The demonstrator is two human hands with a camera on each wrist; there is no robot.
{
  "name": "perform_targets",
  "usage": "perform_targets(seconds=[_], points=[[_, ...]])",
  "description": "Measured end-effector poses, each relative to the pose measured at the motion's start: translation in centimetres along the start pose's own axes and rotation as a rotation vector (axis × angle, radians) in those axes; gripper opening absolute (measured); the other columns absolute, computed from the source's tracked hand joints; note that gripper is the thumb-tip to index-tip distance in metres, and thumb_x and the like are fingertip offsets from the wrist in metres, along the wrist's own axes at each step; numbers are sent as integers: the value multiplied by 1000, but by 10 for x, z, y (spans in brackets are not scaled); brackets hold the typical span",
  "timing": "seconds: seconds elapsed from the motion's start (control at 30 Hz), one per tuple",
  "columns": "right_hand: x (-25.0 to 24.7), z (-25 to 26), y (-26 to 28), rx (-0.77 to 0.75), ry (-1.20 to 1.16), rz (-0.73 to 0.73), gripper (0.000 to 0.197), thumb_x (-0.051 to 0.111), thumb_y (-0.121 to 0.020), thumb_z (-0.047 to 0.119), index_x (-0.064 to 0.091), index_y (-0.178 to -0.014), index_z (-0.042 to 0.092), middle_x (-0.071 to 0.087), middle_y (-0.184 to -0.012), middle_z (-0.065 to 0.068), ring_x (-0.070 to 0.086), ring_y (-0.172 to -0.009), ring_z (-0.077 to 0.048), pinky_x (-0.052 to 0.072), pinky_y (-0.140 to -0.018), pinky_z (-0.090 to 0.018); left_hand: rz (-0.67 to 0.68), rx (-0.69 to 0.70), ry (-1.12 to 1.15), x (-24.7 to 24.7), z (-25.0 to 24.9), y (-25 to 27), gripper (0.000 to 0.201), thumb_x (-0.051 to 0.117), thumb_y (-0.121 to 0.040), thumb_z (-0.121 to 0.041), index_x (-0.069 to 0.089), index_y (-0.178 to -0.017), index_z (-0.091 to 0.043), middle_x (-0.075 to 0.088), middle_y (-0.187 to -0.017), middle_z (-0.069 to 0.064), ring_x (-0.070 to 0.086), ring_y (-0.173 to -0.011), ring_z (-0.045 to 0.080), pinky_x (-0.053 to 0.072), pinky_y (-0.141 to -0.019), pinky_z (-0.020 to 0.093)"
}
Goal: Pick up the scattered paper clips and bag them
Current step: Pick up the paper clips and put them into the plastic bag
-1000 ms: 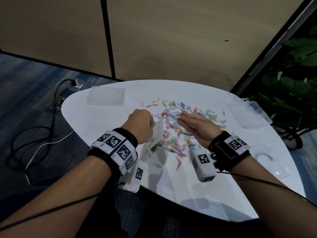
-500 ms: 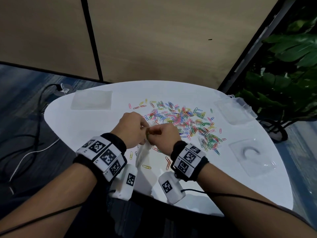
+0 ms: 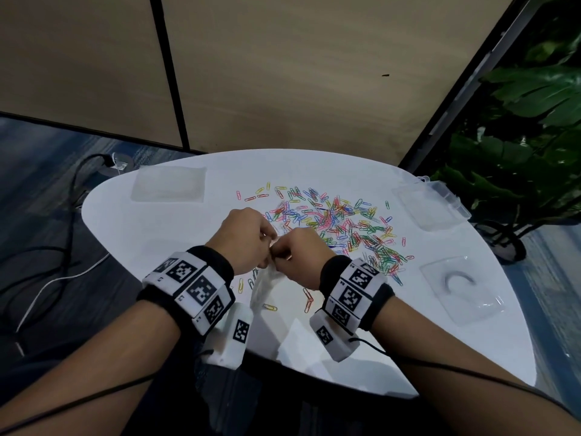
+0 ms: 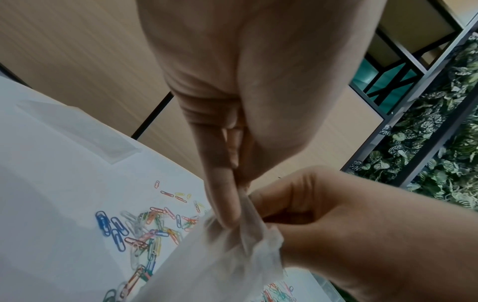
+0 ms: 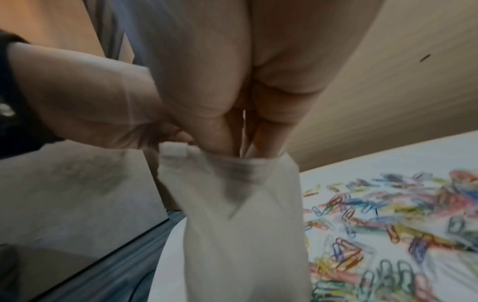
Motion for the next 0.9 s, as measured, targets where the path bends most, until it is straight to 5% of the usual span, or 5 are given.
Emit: perform_targets(seconds=[0.23, 0.37, 0.5, 0.63, 0.9], points=[[-39, -53, 15, 119, -528, -202, 19, 66, -86, 0, 76, -99, 8, 75, -89, -3, 74, -75, -16, 60, -80, -33, -31, -3, -10, -13, 5, -4, 19, 56, -95, -6, 74, -101, -6, 74, -77, 12, 75, -61, 25, 64, -71, 39], [-7, -154, 36, 576, 38, 106, 65, 79, -79, 28, 52, -136, 14, 63, -125, -7, 66, -93, -18, 54, -95, -37, -46, -1, -42, -23, 6, -2, 20, 56, -96, -6, 74, -102, -5, 71, -78, 10, 76, -62, 26, 64, -73, 38], [45, -203, 64, 773, 330, 347, 123, 81, -63, 60, 10, -153, 14, 15, -157, -20, 34, -139, -34, 40, -108, -45, -56, -23, -64, -31, 11, 0, 23, 54, -95, -2, 75, -104, -4, 71, -83, 11, 76, -65, 26, 64, -75, 37], [59, -175, 37, 566, 224, 83, 104, 82, -67, 49, 25, -149, 25, 33, -135, -12, 47, -122, -33, 47, -102, -42, -71, -37, -72, -40, 18, 3, 24, 54, -94, -1, 75, -104, -4, 74, -84, 14, 76, -64, 24, 64, -75, 36], [78, -125, -10, 237, 435, -5, 41, 52, -91, 4, 55, -129, 21, 46, -136, -13, 49, -120, -36, 46, -95, -41, -61, -49, -125, -45, 29, 2, 27, 57, -90, 0, 74, -110, -8, 71, -104, 17, 73, -87, 32, 62, -82, 39]])
Point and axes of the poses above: each hand's wrist, its own y-axis away from the middle knuckle, its own x-axis out of the palm, z = x × y, the point moved 8 cm from there along -y, towards the middle knuckle
